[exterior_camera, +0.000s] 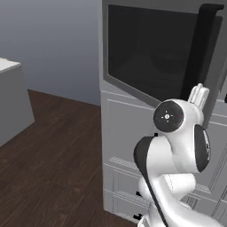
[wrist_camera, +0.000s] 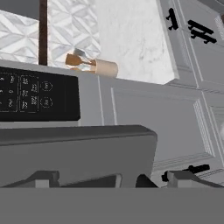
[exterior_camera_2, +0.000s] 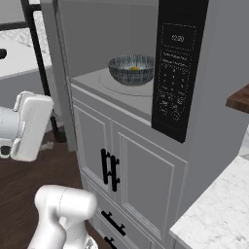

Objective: Pick the lemon from the sink and place it in the bowl. Then pick the bowl and place it in the microwave. Then close the microwave door and press the start button.

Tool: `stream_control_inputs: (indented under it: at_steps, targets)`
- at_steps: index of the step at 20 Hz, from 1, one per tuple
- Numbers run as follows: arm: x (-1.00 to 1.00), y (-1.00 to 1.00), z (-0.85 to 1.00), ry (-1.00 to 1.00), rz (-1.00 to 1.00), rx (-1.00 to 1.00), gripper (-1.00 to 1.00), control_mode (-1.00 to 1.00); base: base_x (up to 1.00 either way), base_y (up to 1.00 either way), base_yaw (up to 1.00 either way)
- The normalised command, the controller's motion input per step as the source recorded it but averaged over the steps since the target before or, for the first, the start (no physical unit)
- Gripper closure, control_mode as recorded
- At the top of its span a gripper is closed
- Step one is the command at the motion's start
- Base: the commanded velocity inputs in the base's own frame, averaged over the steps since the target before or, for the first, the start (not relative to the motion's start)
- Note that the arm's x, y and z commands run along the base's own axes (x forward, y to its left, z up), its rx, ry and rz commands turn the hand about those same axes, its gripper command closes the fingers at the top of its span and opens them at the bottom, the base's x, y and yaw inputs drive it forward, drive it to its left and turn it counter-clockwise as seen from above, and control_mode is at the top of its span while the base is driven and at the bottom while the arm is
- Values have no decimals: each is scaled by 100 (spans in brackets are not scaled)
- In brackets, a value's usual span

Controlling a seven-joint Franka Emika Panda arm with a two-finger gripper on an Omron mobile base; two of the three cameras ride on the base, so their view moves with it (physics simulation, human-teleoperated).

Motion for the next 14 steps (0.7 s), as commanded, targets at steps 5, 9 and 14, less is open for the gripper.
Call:
stream_control_inputs:
  at_steps: [5, 9, 14]
  targets:
    - [66, -52, 0, -3, 2, 16, -100, -100, 0, 0, 0]
    - [100, -24, 0, 0, 0, 7, -100, -100, 0, 0, 0]
    - [100, -17, 0, 0, 0, 5, -100, -100, 0, 0, 0]
